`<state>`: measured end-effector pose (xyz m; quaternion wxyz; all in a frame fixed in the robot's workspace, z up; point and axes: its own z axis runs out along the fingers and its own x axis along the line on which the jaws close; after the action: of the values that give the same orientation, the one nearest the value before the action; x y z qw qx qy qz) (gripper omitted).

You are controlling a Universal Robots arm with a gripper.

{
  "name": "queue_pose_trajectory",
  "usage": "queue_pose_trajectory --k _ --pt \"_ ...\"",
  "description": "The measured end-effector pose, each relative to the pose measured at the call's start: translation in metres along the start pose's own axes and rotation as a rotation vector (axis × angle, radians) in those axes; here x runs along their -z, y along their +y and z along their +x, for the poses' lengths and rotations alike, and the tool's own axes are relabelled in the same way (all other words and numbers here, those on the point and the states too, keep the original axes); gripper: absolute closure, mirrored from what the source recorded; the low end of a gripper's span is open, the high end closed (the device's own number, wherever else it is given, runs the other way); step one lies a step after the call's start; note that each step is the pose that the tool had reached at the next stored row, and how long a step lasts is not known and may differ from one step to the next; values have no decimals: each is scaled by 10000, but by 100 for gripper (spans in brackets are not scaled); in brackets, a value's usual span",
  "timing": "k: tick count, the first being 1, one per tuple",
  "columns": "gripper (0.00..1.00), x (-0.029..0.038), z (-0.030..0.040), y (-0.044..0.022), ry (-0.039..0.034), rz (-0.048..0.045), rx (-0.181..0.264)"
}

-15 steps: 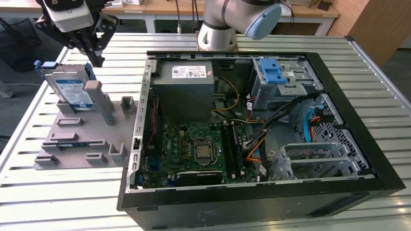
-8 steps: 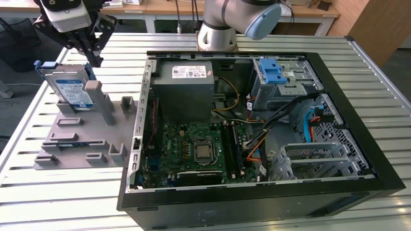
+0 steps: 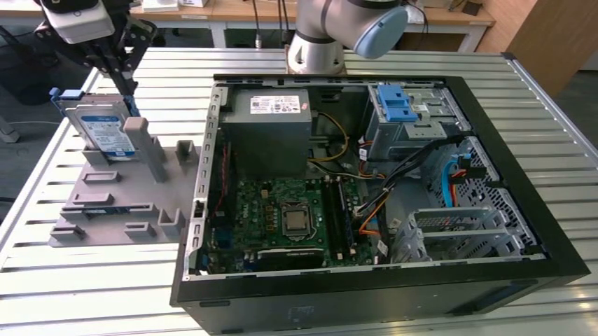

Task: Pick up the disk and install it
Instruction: 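Reach for the disk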

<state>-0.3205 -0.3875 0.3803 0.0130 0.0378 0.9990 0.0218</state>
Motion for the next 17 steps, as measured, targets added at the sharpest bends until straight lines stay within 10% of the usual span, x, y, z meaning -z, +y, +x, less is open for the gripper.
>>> queue_pose_trajectory --k 17 --pt "89 -39 454 198 8 1 -1"
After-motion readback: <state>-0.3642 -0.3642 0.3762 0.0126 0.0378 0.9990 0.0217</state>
